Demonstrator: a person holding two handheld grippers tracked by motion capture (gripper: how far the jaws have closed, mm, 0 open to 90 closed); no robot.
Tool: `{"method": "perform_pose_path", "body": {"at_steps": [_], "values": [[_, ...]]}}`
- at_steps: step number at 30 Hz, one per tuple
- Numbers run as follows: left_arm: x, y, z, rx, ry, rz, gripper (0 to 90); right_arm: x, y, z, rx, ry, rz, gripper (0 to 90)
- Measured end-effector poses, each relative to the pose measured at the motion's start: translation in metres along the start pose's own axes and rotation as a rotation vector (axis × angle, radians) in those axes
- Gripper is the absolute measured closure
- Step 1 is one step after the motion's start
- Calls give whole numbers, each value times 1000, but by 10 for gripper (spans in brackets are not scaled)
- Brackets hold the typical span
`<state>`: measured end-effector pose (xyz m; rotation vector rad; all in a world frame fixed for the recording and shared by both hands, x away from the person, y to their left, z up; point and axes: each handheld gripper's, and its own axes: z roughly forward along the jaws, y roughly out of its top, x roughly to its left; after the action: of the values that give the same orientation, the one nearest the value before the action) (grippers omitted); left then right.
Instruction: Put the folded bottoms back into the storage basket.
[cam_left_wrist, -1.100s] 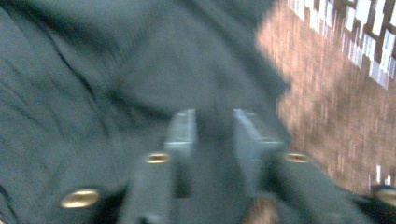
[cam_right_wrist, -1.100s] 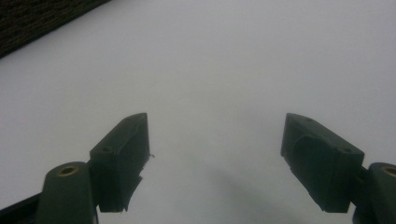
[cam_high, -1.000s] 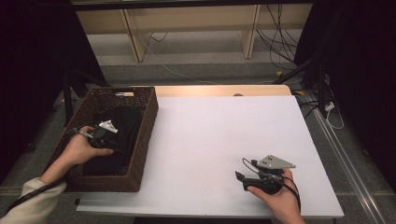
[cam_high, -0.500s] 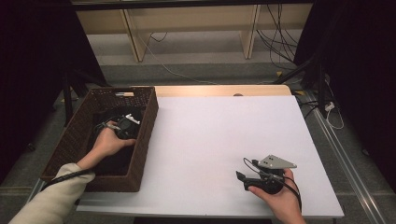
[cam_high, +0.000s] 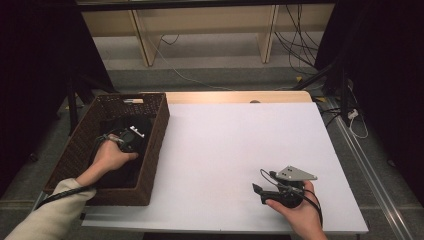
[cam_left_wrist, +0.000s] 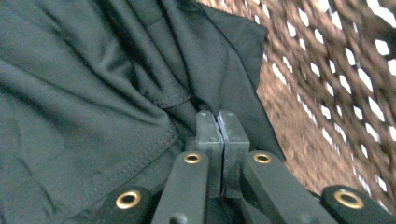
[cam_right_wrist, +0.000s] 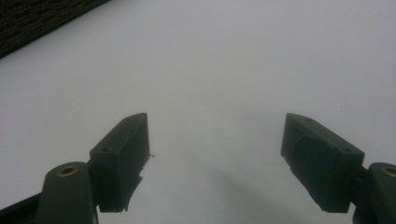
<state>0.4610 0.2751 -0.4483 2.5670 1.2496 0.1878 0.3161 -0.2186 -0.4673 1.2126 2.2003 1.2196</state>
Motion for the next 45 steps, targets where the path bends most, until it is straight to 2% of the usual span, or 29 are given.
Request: {"method": "perform_pose_path", "body": {"at_steps": [1, 5, 6, 8, 10, 16, 19, 22, 23, 29, 31, 35, 38, 40, 45], "values": [[1, -3, -3, 17, -1, 9, 886, 0, 0, 0, 1, -1, 0, 244], [2, -12, -11, 31, 5, 20, 884, 1, 0, 0, 0, -1, -1, 244], [2, -13, -13, 24, -2, 20, 882, 1, 0, 0, 0, 0, 2, 244], [1, -14, -15, -26, -19, 17, 864, 1, 0, 1, 4, -1, 1, 243], [1, -12, -17, -74, -35, 13, 776, 1, 0, 1, 7, 0, 1, 242], [1, 0, -8, -83, -58, -18, 760, 0, 0, 1, 6, -2, 2, 242], [1, 4, -9, -123, -44, -41, 707, -1, 0, 0, 3, -1, 2, 241], [3, 7, -9, -148, -1, -68, 623, -1, 0, 0, 5, -3, 4, 241], [4, 8, -7, -133, 6, -67, 629, -1, 0, 0, 6, -1, 2, 241], [2, 6, 6, -49, -14, -17, 829, 0, 0, -1, 0, -4, -2, 242], [2, 5, 9, -29, 0, -3, 880, -1, 0, -1, 2, -2, 0, 241], [2, 4, 9, -5, -10, -13, 896, 0, 0, -1, 1, -1, -2, 241], [1, 1, 8, 22, -17, 4, 897, -1, 0, -1, 2, -2, -1, 242], [1, -2, 8, 19, -22, 6, 897, 0, 0, -1, 1, -2, -1, 241], [1, -6, -1, -63, -30, 12, 894, 0, 0, -1, 0, -4, -3, 241]]}}
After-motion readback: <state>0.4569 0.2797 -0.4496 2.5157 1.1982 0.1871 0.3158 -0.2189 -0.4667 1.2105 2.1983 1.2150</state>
